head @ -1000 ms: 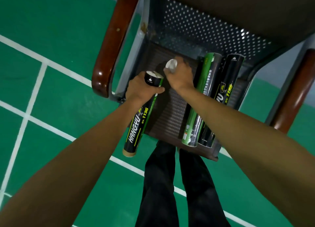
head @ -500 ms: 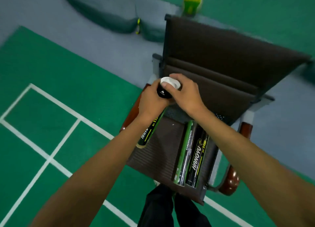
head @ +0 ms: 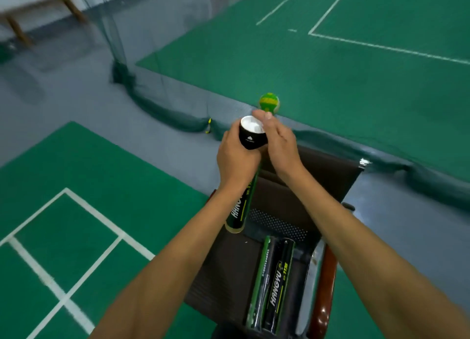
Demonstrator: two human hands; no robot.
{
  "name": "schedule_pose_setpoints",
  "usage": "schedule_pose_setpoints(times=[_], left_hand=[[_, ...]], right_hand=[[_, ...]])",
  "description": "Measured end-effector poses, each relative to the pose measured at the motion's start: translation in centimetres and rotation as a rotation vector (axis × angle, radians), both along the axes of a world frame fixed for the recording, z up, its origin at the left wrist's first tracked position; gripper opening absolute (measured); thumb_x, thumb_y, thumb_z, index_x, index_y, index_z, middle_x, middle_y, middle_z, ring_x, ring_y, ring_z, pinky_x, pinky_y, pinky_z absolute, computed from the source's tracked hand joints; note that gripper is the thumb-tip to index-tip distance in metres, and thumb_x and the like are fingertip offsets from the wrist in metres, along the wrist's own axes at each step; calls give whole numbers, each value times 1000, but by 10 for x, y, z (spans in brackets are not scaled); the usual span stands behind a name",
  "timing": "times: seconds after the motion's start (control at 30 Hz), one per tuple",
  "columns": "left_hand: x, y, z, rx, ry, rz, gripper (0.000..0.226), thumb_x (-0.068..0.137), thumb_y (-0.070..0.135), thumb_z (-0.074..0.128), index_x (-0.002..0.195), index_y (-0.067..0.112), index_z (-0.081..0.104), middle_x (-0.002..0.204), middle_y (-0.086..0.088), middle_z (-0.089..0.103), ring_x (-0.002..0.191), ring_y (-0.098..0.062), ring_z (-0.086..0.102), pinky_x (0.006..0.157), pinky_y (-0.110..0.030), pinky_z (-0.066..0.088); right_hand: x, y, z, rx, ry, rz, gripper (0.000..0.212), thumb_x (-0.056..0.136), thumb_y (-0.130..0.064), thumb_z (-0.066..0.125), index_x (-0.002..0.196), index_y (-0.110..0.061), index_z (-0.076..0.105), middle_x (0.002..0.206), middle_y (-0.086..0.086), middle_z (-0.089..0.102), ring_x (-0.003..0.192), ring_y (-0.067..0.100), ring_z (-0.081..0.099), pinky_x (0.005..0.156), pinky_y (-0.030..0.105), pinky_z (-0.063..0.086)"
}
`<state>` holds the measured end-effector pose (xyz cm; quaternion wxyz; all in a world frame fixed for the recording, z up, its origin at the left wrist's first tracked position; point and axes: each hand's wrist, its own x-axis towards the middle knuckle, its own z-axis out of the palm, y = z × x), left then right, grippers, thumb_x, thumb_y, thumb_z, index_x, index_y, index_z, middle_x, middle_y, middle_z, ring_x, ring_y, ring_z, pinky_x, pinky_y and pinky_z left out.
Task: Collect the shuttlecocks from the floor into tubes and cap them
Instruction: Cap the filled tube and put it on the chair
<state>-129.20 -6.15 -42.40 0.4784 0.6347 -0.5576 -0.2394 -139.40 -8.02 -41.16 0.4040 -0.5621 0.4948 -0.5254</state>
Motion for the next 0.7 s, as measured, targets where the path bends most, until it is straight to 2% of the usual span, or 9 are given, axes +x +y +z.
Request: schedule_pose_setpoints(times=[0.07, 0.13, 0.23, 0.3, 0.33, 0.4, 0.47, 0.53, 0.7], left_hand=[[-3, 5, 23, -56, 36, -29, 52, 78, 30, 76, 127, 33, 59, 112, 8, 69, 102, -16, 66, 86, -42, 56], [-6, 10, 45, -108, 52, -76, 62, 75, 28, 79, 134, 31, 57, 119, 7, 68, 109, -15, 66, 92, -43, 56], [-8, 18, 74, -149, 55, -144, 85, 73, 35, 82, 151, 33, 46, 130, 6, 68, 118, -12, 65, 98, -40, 56], [-7, 23, 88, -176, 51, -164, 96, 74, 38, 85, 156, 41, 35, 130, 8, 70, 117, -11, 67, 97, -39, 57], [-7, 25, 94, -188, 40, -174, 99, 74, 39, 86, 157, 45, 31, 129, 9, 70, 117, -10, 67, 97, -37, 57], [-8, 32, 103, -197, 9, -187, 100, 74, 37, 87, 156, 48, 31, 128, 10, 71, 115, -10, 68, 96, -34, 57], [-8, 37, 107, -206, -7, -187, 91, 74, 36, 87, 151, 47, 39, 125, 11, 71, 113, -10, 68, 96, -37, 57], [-8, 40, 109, -214, -16, -192, 81, 72, 35, 88, 142, 45, 48, 119, 12, 73, 108, -11, 70, 91, -40, 58], [-6, 50, 108, -243, -15, -185, 74, 68, 34, 92, 132, 42, 54, 107, 12, 74, 99, -10, 71, 85, -39, 59]], right_hand=[[-2, 3, 28, -26, -49, -23, 35, 103, -34, 48, 118, -14, 73, 117, -2, 72, 112, 7, 66, 99, 30, 51], [-2, 6, 51, -20, -116, -63, 23, 103, -18, 53, 114, -11, 72, 106, -3, 71, 95, 2, 66, 84, 20, 51], [-1, 15, 84, 180, -296, -97, 23, 95, -21, 65, 117, -13, 66, 107, 4, 72, 99, 17, 69, 74, 24, 53], [-6, 23, 104, 447, -370, -13, 30, 92, -38, 68, 113, -17, 69, 101, 3, 75, 104, 29, 69, 80, 36, 56], [-11, 28, 113, 564, -358, 61, 33, 90, -46, 67, 109, -20, 71, 99, 3, 75, 104, 31, 68, 87, 48, 55], [-20, 37, 124, 661, -357, 177, 41, 88, -54, 65, 114, -22, 70, 110, 7, 72, 109, 33, 67, 88, 67, 52], [-24, 41, 129, 640, -398, 197, 45, 90, -52, 65, 122, -20, 67, 117, 8, 71, 110, 30, 67, 81, 62, 57], [-23, 47, 131, 601, -413, 155, 43, 93, -48, 63, 125, -19, 65, 116, 7, 72, 108, 24, 68, 81, 56, 59], [-20, 56, 125, 573, -433, 121, 41, 93, -44, 63, 126, -20, 64, 121, 9, 71, 111, 28, 68, 85, 64, 56]])
